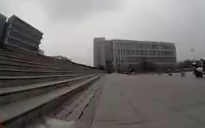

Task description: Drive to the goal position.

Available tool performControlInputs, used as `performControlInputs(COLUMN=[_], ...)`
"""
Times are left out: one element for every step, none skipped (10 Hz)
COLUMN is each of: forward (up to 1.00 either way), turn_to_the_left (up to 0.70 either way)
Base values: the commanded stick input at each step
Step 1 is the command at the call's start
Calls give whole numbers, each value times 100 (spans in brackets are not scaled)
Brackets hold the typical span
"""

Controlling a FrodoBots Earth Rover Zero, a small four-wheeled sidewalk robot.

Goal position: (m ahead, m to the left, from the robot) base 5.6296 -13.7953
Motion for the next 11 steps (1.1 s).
performControlInputs(forward=[70, 70, 70, 70, 70, 70, 70, 70, 70, 70, 70], turn_to_the_left=[0, 0, 0, 0, 0, 0, 0, 0, 0, 0, 0])
